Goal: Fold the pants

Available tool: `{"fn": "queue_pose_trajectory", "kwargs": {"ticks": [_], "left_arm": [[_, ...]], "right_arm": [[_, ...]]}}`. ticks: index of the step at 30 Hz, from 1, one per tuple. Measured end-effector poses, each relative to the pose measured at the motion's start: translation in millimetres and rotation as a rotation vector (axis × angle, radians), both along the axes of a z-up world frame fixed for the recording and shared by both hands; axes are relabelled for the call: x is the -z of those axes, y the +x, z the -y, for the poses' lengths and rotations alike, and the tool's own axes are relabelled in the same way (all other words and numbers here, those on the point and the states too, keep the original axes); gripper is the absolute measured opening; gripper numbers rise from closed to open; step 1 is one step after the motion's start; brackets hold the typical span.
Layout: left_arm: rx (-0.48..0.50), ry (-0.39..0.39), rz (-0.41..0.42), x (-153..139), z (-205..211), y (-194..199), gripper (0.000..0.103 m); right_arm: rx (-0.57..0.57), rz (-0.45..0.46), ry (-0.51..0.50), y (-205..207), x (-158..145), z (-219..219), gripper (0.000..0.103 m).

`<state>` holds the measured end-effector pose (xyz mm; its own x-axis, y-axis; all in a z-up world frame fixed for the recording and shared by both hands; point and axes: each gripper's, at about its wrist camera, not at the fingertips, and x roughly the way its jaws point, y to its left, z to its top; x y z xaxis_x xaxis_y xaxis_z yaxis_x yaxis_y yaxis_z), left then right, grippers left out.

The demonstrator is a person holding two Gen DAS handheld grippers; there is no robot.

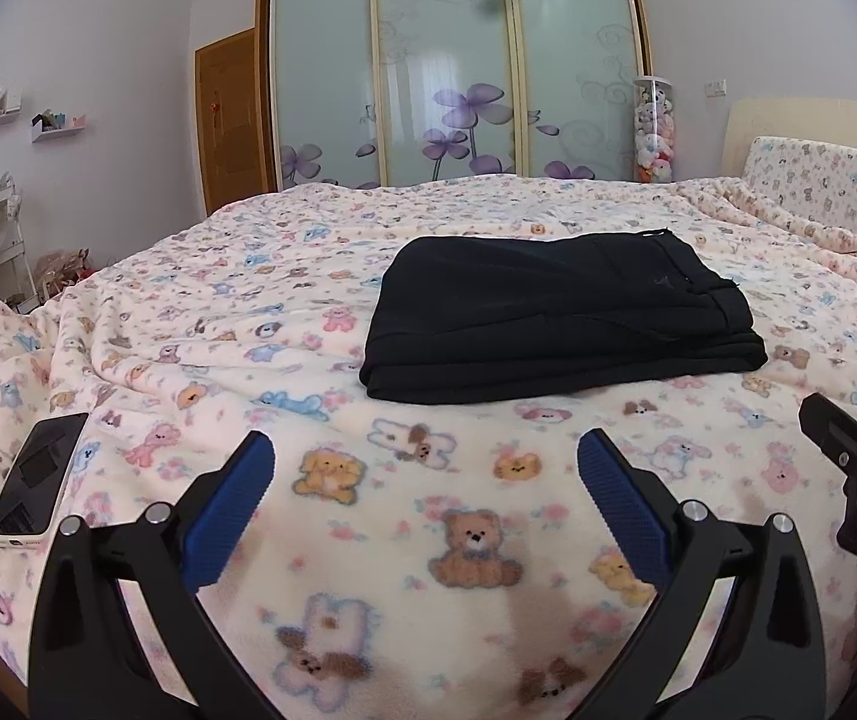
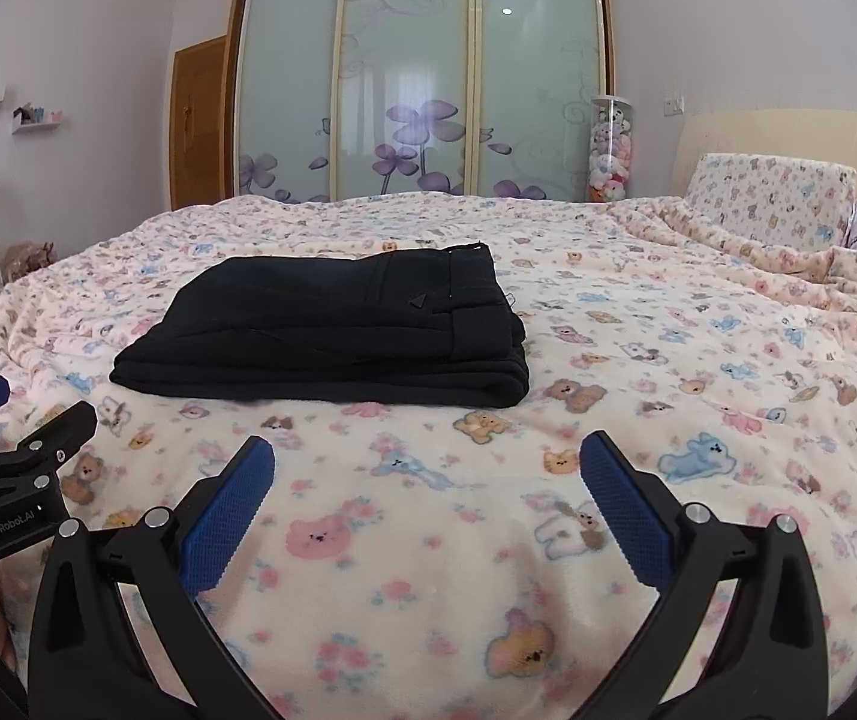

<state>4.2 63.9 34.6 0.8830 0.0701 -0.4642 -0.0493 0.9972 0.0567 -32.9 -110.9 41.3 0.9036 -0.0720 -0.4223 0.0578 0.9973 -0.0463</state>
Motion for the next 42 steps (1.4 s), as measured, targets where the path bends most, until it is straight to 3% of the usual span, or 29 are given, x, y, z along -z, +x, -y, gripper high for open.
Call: {"fn": "queue_pose_trajectory", "kwargs": {"ticks": [12, 42], "left_arm": [[0.008, 0.037, 0.0, 2.6, 5.9, 0.3, 0.101], [0.008, 0.028, 0.001, 0.6, 8.7, -0.7, 0.101]], "right_arm": [[0.0, -0.008, -0.019, 1.5, 3.8, -4.3, 0.102], [0.002, -0.029, -0.014, 5.0, 7.9, -1.4, 0.102]]}}
